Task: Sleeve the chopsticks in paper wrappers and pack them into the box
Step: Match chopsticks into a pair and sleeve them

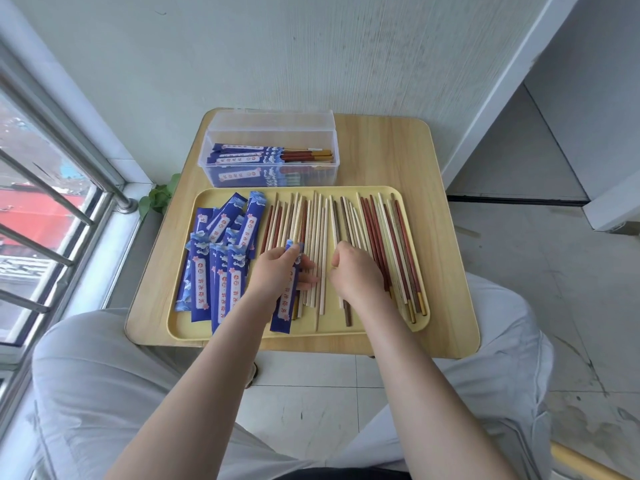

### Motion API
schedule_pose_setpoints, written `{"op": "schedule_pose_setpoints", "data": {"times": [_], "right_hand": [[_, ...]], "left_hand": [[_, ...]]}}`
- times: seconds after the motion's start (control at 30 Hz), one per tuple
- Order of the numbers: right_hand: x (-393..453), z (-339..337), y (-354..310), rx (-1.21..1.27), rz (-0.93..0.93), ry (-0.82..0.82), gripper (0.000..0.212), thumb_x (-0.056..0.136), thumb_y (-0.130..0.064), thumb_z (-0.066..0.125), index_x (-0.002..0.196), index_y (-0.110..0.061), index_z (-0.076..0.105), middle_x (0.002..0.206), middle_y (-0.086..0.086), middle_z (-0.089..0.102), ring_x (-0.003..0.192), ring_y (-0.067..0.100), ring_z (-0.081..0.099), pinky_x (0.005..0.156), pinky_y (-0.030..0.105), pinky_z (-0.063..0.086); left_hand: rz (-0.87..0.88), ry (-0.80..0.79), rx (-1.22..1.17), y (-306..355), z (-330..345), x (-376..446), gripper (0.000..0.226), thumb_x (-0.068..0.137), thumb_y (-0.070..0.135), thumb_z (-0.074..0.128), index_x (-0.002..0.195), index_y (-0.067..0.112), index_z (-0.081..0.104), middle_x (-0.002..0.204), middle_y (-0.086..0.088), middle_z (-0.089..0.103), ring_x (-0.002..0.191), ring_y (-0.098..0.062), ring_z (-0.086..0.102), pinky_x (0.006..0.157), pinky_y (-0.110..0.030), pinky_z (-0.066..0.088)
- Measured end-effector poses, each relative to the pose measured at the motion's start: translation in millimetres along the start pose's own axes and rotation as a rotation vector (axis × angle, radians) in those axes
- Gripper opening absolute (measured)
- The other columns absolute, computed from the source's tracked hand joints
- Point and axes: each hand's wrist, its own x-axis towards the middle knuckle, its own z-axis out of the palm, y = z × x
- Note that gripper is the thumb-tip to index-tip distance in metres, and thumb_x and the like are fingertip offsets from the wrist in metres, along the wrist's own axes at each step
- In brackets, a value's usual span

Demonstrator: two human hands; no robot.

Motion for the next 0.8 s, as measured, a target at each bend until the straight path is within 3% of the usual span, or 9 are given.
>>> {"op": "schedule_pose_setpoints", "data": {"times": [0.1,0.33,0.43,0.53,0.6,0.7,0.77,0.8], "right_hand": [[-4,2,-5,0.060,-0.056,-0.012,0.014,0.097,-0.028,0.062,0.101,-0.015,0.057,0.088,-0.001,0.061,0.077,0.020,0.061,0.063,0.031,0.050],[-1,0,2,-0.023,-0.036,0.004,0.003,0.097,-0.013,0.058,0.097,-0.012,0.056,0.083,0.000,0.058,0.065,0.014,0.052,0.048,0.024,0.032],[0,1,1,-0.089,-0.021,0.027,0.007,0.097,-0.018,0.060,0.095,-0.011,0.056,0.080,0.000,0.058,0.063,0.014,0.051,0.046,0.024,0.030],[4,4,-2,-0.155,0.020,0.016,0.029,0.098,-0.020,0.060,0.072,-0.015,0.047,0.065,-0.001,0.048,0.051,0.014,0.043,0.043,0.024,0.029],[6,4,-3,-0.164,0.039,0.000,0.039,0.098,-0.021,0.061,0.065,-0.015,0.041,0.062,-0.001,0.045,0.048,0.015,0.042,0.042,0.023,0.028],[7,4,-4,-0.162,0.065,0.002,0.028,0.099,-0.017,0.059,0.074,-0.012,0.048,0.068,0.000,0.048,0.053,0.014,0.045,0.042,0.024,0.029],[7,4,-3,-0.142,0.064,0.008,0.006,0.099,-0.013,0.057,0.097,-0.008,0.057,0.070,-0.001,0.048,0.055,0.012,0.045,0.042,0.024,0.029],[7,5,-3,-0.126,0.061,0.030,0.013,0.098,-0.011,0.057,0.110,-0.006,0.057,0.070,-0.001,0.048,0.055,0.012,0.046,0.041,0.024,0.029]], "left_hand": [[0.032,0.050,0.028,1,-3,-1,0.032,0.103,0.032,0.052,0.103,0.003,0.066,0.091,-0.011,0.076,0.065,-0.022,0.072,0.059,-0.028,0.061],[0.066,0.218,0.131,3,-29,3,0.034,0.100,0.039,0.057,0.102,0.008,0.071,0.088,-0.009,0.075,0.060,-0.013,0.064,0.062,-0.027,0.057],[0.057,0.224,0.207,3,-32,3,0.038,0.099,0.044,0.057,0.103,0.009,0.072,0.091,-0.010,0.074,0.067,-0.015,0.066,0.072,-0.033,0.059],[0.077,0.267,0.294,1,-30,0,0.034,0.099,0.049,0.054,0.098,0.018,0.069,0.084,-0.004,0.068,0.067,-0.013,0.062,0.059,-0.025,0.048],[0.110,0.295,0.270,0,-29,-3,0.029,0.099,0.048,0.055,0.094,0.022,0.067,0.082,-0.003,0.066,0.068,-0.014,0.061,0.059,-0.024,0.046],[0.132,0.305,0.223,1,-30,-6,0.027,0.099,0.047,0.056,0.093,0.024,0.069,0.081,-0.002,0.065,0.069,-0.014,0.061,0.058,-0.025,0.045],[0.127,0.294,0.215,1,-31,-6,0.031,0.098,0.049,0.056,0.098,0.022,0.072,0.084,-0.002,0.066,0.071,-0.015,0.062,0.060,-0.027,0.046],[0.120,0.291,0.206,1,-32,-5,0.033,0.098,0.049,0.057,0.100,0.021,0.073,0.086,-0.003,0.067,0.073,-0.016,0.063,0.062,-0.029,0.048]]}}
